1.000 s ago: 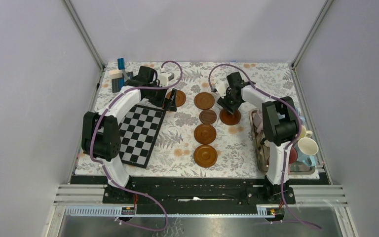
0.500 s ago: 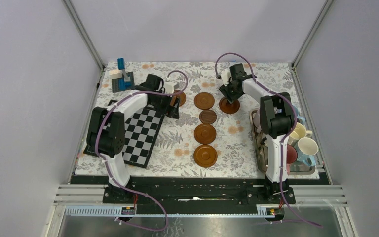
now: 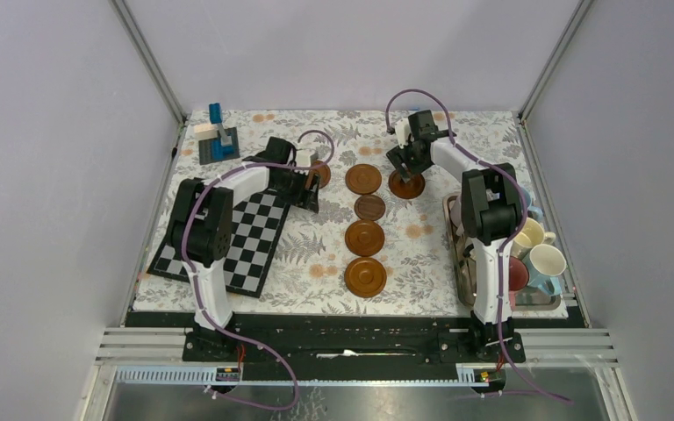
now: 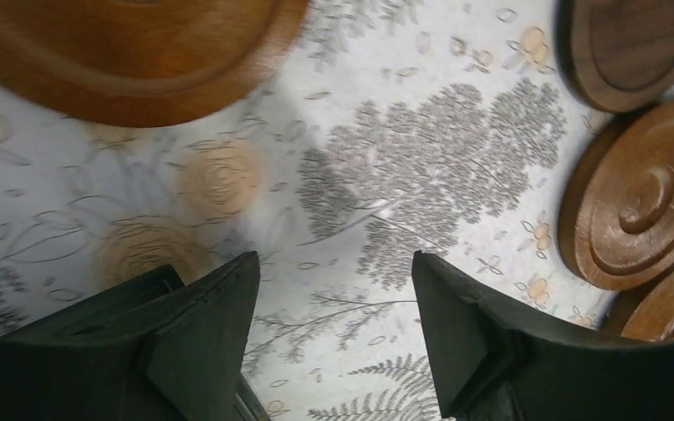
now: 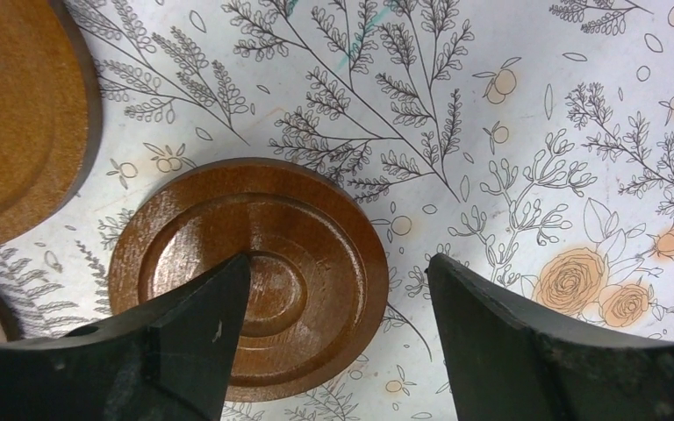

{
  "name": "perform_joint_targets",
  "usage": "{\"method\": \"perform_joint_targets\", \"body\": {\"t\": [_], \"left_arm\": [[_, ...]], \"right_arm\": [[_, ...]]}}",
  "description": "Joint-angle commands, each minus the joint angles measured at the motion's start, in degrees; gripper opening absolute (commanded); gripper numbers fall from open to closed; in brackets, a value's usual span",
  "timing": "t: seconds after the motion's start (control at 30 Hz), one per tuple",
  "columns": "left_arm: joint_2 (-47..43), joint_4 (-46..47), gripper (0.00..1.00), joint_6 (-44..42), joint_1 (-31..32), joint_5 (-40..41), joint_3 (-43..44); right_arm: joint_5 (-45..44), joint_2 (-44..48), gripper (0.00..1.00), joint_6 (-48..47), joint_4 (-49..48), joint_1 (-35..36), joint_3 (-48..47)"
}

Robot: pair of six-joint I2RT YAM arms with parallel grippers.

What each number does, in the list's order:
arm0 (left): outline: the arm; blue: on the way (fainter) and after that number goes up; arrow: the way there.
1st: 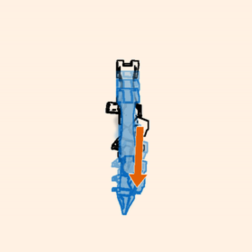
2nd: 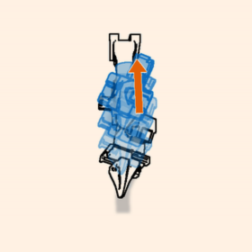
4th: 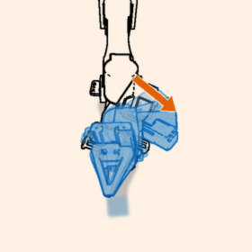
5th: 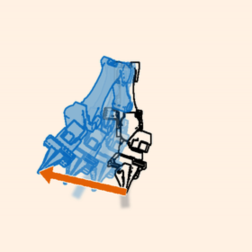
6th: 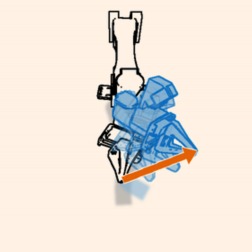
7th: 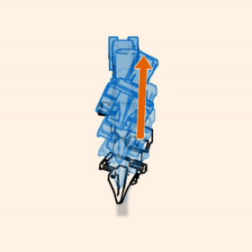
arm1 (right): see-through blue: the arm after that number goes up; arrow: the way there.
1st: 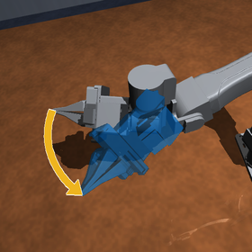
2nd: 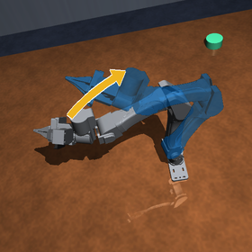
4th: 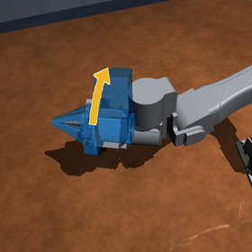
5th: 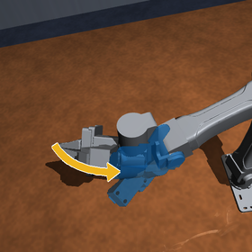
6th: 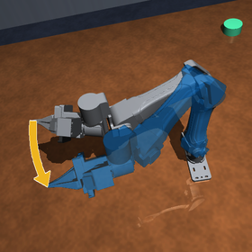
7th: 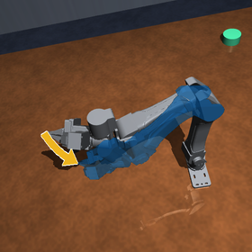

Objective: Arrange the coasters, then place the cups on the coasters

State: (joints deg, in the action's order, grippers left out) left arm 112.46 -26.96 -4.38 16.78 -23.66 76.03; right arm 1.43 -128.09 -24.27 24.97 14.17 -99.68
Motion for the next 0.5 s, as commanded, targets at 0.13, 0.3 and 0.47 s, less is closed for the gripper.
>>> {"method": "perform_joint_targets", "body": {"t": [0.13, 0.3, 0.47], "left_arm": [[2.0, 2.9, 0.71, 3.5, -7.4, 5.4, 1.0], [2.5, 3.2, 0.72, 4.0, -8.2, 4.7, 2.0], [0.7, 3.2, 0.77, 3.8, -8.2, 0.5, 2.1]], "right_arm": [[6.2, 8.4, 0.82, 2.5, 1.8, -0.2, 0.6], [5.8, 7.3, 0.81, 1.9, 2.8, 0.0, 1.0], [3.8, 3.9, 0.79, 0.5, 2.1, 0.0, 1.2]]}}
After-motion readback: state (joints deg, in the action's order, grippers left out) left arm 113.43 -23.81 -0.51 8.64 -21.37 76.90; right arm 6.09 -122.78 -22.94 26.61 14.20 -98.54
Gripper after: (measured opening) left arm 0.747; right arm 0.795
